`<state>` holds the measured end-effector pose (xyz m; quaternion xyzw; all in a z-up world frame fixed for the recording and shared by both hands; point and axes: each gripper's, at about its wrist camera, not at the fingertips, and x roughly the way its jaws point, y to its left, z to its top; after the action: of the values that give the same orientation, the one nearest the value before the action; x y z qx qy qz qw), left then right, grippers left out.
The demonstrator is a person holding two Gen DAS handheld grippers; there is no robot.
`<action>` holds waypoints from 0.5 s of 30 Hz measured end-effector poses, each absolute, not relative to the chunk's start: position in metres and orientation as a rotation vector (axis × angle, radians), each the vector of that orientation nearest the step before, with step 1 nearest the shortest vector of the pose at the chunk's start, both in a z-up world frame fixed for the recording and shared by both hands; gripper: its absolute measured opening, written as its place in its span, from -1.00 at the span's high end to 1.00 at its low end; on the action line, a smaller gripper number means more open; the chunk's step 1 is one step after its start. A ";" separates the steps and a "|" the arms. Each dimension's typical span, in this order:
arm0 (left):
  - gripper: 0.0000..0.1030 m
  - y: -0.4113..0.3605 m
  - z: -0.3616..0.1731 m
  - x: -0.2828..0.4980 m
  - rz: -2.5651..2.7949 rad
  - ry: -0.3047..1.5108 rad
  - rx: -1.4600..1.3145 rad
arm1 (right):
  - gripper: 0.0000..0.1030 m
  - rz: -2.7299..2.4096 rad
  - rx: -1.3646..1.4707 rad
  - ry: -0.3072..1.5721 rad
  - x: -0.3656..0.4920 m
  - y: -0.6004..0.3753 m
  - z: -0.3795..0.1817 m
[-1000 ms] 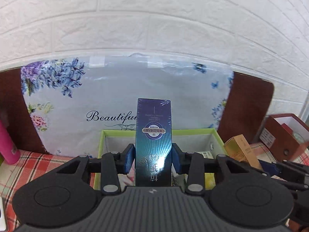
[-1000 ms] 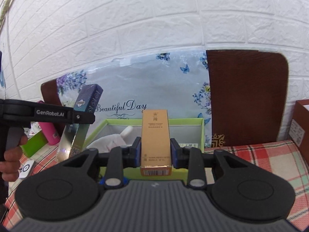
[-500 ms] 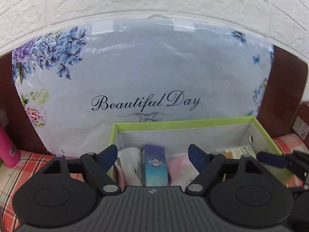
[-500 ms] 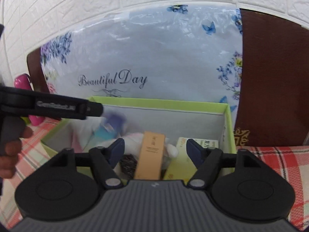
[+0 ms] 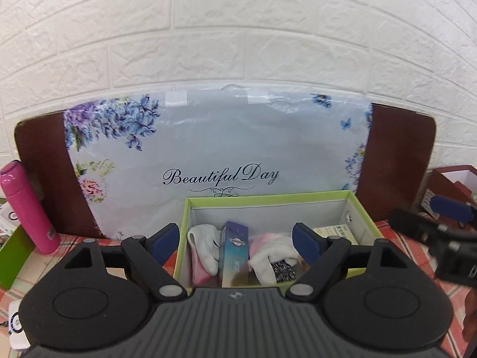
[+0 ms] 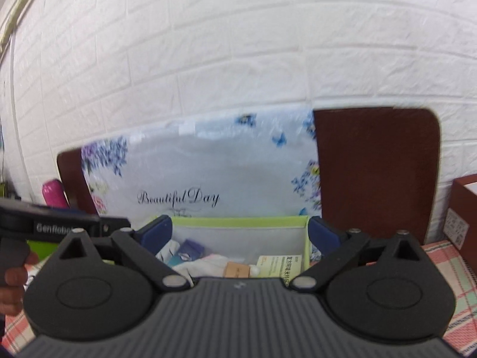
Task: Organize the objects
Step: 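Move both grippers back over the table toward the remaining items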
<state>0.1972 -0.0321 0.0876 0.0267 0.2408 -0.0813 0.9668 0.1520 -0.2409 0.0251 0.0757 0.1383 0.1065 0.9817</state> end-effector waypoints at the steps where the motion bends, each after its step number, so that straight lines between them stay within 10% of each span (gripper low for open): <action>1: -0.67 -0.032 0.088 0.188 -0.168 0.483 0.053 | -0.96 0.218 0.160 0.265 0.142 -0.244 0.029; 15: -0.69 -0.013 0.003 0.102 -0.195 0.711 -0.033 | -0.98 0.120 0.124 0.468 0.040 -0.242 -0.057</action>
<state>0.1021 -0.0127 0.0035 -0.0160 0.3476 -0.0953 0.9326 0.0399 -0.2417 -0.0566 0.0613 0.2317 0.0593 0.9690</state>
